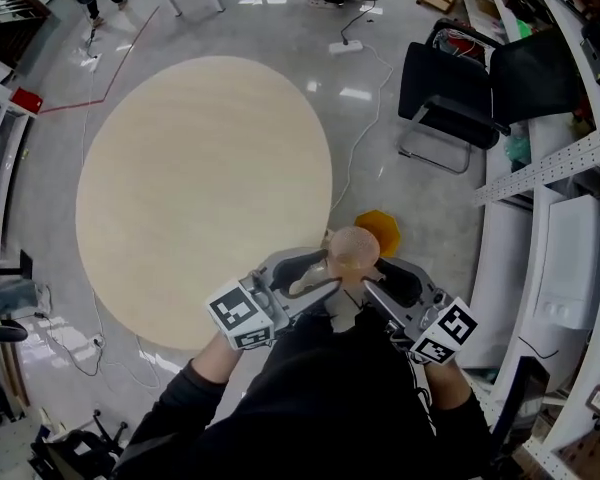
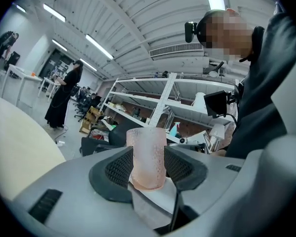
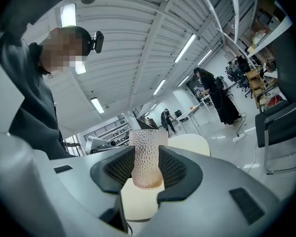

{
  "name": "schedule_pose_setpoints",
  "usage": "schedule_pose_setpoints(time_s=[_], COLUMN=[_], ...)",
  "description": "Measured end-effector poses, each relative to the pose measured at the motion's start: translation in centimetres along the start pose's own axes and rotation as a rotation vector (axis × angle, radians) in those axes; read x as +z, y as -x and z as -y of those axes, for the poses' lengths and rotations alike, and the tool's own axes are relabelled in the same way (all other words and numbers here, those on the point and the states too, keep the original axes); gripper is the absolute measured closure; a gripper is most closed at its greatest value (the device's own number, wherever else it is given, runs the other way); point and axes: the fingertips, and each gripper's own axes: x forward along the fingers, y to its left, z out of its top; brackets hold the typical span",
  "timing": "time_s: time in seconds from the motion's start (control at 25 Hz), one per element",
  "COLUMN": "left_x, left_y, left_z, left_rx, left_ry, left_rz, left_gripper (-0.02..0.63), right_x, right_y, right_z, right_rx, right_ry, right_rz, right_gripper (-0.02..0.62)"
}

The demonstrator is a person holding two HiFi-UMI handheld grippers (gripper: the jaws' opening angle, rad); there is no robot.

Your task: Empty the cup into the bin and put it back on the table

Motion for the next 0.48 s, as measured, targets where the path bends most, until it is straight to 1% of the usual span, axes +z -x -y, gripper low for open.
schedule_pose_setpoints(time_s=[0.28,0.48], left_x=[-3.3,-6.1], left_y=[-6.1,-10.8], left_z=[1.0,1.1], left_rx=[0.047,0.084], left_ry=[0.093,0.144], left_rz=[-0.029,-0.054], left_gripper=[0.397,0.397], right_x=[-0.8,-1.8], right_y=[5.1,8.5], right_z=[4.7,9.0], right_rx=[-0.001,0.001], right_ry=[-0.073,-0.153], right_rz=[-0.034,-0.063], right_gripper=[0.440,0.440])
